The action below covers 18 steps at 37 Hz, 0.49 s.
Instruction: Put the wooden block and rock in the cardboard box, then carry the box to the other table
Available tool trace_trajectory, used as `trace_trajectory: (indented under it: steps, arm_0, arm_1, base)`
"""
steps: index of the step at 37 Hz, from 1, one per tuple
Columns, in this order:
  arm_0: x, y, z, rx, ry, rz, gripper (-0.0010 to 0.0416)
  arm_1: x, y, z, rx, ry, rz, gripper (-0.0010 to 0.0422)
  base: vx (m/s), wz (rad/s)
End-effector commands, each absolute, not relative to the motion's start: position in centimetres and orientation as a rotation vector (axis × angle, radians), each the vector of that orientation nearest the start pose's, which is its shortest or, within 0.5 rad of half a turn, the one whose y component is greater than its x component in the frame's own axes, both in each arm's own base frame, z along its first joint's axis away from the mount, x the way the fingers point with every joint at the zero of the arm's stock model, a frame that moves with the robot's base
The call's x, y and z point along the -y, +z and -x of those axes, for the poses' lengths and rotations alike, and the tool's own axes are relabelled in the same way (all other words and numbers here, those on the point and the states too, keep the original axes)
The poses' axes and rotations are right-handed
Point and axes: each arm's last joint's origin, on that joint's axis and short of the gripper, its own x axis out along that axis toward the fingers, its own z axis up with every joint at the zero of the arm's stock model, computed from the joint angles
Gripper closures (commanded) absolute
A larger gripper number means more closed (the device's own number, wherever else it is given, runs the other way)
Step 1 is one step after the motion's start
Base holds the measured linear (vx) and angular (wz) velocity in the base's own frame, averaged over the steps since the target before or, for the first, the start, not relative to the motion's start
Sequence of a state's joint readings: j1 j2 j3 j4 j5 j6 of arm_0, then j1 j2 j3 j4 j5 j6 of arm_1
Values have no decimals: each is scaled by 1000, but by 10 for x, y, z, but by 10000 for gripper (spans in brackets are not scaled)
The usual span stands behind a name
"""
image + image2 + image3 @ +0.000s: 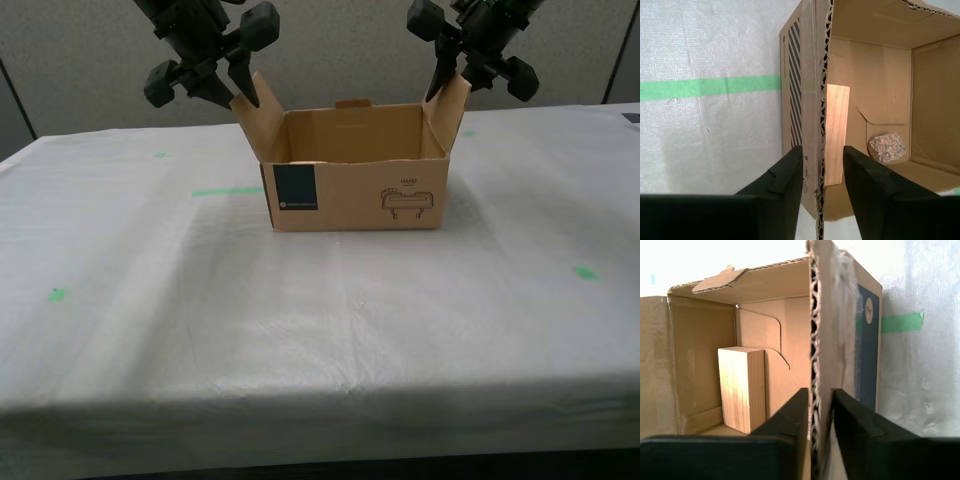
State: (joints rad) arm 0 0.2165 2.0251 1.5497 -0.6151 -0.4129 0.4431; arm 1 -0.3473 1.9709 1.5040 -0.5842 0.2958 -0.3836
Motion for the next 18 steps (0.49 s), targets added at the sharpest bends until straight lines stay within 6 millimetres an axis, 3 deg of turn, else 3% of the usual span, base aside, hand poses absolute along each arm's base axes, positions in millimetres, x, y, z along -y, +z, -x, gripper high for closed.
trace_trajectory:
  steps: [1, 18]
  arm_0:
    - [-103, 199, -412, -1209, 314, -495, 292]
    - [-103, 199, -412, -1212, 312, -496, 48]
  arm_1:
    - [150, 207, -388, -1164, -367, 307, 280]
    - [148, 207, -389, -1141, -300, 264, 133]
  base:
    - [0, 0]
    - [0, 0]
